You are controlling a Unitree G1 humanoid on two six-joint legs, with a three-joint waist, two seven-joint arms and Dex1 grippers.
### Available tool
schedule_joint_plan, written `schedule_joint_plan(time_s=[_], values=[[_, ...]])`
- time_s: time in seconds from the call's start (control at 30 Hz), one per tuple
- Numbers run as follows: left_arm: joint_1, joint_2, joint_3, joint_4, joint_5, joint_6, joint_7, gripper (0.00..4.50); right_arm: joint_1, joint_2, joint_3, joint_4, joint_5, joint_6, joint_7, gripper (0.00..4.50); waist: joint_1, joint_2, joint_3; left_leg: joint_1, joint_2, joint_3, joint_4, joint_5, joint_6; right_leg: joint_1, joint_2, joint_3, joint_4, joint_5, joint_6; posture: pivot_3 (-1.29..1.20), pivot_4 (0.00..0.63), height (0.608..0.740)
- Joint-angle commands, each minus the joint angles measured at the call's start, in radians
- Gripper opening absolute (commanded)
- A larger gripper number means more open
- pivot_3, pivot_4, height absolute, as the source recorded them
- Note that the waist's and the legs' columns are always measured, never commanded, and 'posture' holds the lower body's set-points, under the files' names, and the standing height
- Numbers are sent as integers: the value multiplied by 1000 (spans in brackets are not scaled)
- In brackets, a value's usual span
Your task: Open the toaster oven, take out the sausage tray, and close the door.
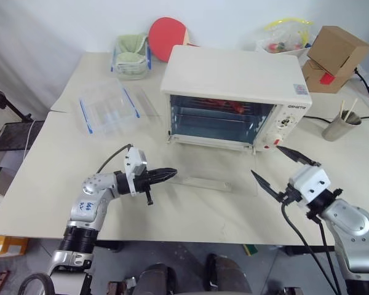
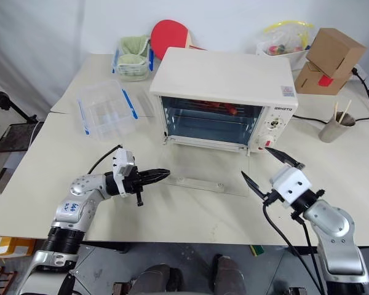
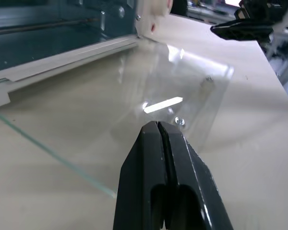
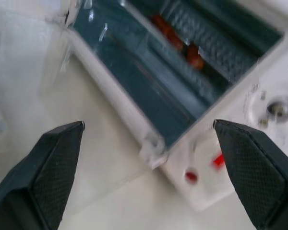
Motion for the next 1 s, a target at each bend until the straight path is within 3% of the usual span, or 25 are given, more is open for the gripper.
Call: schedule_joint_plan(time_s=[0.03,0.1,0.23,0.47,0.67,0.93,1.0], values=[[50,25,94,-156,-91,64,57,647,-102,31,72,-16,-27,42,-21,4500,-6,0,0,0,0,0,0,0,0,0,0,0,0,0,0,0,150,740],[91,34,133,-227,-108,77,97,1263,-167,55,125,-16,-19,97,-9,4500,-6,0,0,0,0,-1,0,0,0,0,0,-1,1,0,0,0,150,740],[191,37,200,-354,-147,116,184,2410,-312,97,218,44,-156,110,-70,4500,-1,0,0,-1,-1,-2,0,0,0,0,-1,-2,-1,0,0,0,150,740],[286,-48,245,-464,-134,88,369,4464,-522,132,359,253,-404,42,-174,4500,4,0,0,-2,-2,-6,1,0,0,0,-2,-5,-1,0,0,0,150,740],[313,-84,221,-490,-123,58,419,4488,-706,195,424,471,-582,85,-329,4500,-12,0,0,-3,-1,-5,1,0,-1,0,-1,-5,-1,0,0,0,150,740],[320,-67,200,-477,-125,42,401,4488,-834,235,474,661,-674,46,-445,4500,-24,0,0,-3,-1,-5,0,0,-1,0,0,-6,-1,0,0,0,150,740],[314,-65,195,-465,-123,36,393,4500,-850,242,485,694,-689,27,-463,4112,-26,0,0,-4,-1,-5,0,0,-1,0,0,-6,-1,0,0,0,150,740]])
